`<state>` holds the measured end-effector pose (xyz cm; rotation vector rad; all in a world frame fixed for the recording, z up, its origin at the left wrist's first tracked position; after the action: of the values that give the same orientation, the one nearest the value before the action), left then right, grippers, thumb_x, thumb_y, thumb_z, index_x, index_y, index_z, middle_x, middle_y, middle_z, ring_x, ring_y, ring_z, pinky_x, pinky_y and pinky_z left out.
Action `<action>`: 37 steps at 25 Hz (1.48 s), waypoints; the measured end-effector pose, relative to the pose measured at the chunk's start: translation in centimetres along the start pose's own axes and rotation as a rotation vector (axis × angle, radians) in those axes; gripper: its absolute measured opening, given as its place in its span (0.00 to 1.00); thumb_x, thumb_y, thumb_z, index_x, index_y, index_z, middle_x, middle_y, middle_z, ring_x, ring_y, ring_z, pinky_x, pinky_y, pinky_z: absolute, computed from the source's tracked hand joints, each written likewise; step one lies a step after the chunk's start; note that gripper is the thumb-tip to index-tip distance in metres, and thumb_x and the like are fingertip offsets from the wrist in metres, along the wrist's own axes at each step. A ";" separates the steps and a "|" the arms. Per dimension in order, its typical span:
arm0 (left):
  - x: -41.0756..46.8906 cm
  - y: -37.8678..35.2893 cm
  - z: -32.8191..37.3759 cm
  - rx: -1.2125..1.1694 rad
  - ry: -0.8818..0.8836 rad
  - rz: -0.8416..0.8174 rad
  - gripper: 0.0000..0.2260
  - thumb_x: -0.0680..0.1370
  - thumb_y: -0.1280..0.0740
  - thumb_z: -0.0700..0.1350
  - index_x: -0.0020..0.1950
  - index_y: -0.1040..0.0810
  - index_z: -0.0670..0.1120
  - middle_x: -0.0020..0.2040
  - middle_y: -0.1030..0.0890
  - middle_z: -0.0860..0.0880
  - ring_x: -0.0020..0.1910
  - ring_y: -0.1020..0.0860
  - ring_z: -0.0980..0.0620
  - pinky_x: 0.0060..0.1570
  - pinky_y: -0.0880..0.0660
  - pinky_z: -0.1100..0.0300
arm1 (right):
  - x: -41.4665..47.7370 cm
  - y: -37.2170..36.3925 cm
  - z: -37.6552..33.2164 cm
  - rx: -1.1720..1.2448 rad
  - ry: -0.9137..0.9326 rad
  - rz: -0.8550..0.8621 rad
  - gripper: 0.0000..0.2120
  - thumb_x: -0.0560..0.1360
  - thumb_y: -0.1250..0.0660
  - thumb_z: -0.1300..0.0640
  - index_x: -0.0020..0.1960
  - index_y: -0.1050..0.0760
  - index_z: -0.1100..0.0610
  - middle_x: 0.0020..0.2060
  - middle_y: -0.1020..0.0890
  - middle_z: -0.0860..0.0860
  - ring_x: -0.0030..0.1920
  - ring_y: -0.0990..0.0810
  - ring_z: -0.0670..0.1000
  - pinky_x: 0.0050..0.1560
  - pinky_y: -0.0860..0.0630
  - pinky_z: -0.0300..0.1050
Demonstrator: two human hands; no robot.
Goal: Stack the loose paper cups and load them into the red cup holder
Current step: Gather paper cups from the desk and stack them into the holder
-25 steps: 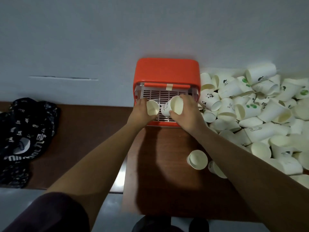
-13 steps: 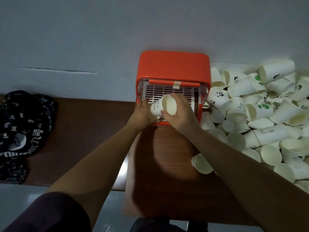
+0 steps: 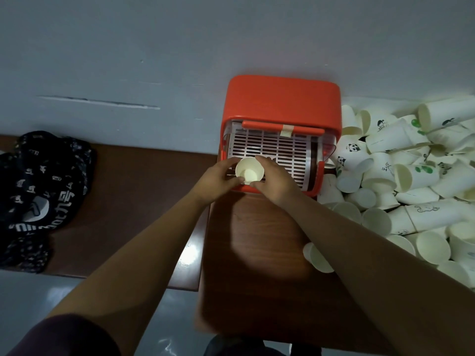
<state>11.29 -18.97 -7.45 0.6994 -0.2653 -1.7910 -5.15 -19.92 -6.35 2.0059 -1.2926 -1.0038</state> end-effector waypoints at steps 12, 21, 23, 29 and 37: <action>-4.4 -1.9 5.2 0.122 -0.029 0.161 0.17 0.78 0.31 0.49 0.65 0.26 0.47 0.66 0.29 0.47 0.60 0.25 0.50 0.60 0.24 0.53 | -10.6 8.2 4.5 0.062 -0.008 0.223 0.20 0.74 0.30 0.57 0.65 0.28 0.58 0.57 0.25 0.51 0.60 0.25 0.52 0.56 0.32 0.38; -9.2 -18.1 11.1 0.284 -0.037 -0.247 0.32 0.70 0.24 0.56 0.70 0.30 0.47 0.65 0.28 0.47 0.65 0.29 0.49 0.65 0.30 0.54 | -20.4 12.7 14.4 -0.192 -0.038 0.079 0.27 0.69 0.27 0.53 0.64 0.29 0.63 0.61 0.25 0.58 0.60 0.26 0.58 0.60 0.30 0.50; -10.1 -20.8 10.8 0.333 -0.011 -0.262 0.37 0.67 0.22 0.57 0.71 0.32 0.50 0.66 0.30 0.47 0.67 0.31 0.48 0.66 0.31 0.50 | -20.6 12.0 15.4 -0.157 -0.004 0.098 0.28 0.67 0.25 0.53 0.62 0.28 0.64 0.57 0.23 0.59 0.57 0.25 0.59 0.57 0.29 0.49; -11.3 -24.3 9.1 0.390 0.035 -0.186 0.48 0.57 0.27 0.64 0.74 0.36 0.49 0.67 0.32 0.46 0.66 0.30 0.43 0.63 0.28 0.46 | -17.6 8.8 17.7 -0.306 0.033 0.042 0.37 0.68 0.26 0.44 0.68 0.33 0.61 0.60 0.26 0.59 0.59 0.26 0.61 0.62 0.30 0.56; -12.4 -21.6 8.8 0.267 -0.011 0.009 0.34 0.67 0.21 0.50 0.68 0.30 0.45 0.63 0.26 0.46 0.62 0.27 0.45 0.59 0.27 0.50 | -16.2 8.0 16.8 -0.531 0.116 0.182 0.23 0.72 0.31 0.46 0.62 0.28 0.58 0.54 0.22 0.54 0.53 0.24 0.58 0.51 0.27 0.53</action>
<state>-8.66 -1.60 -7.34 0.8746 -0.5209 -1.7689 -27.19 -8.99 -5.09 1.4915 -0.9945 -0.9999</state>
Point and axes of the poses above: each hand's wrist, its own x-axis towards the middle knuckle, its own y-axis out of the back of the hand, z = x × y, the point moved 6 cm from there along x, towards the middle knuckle
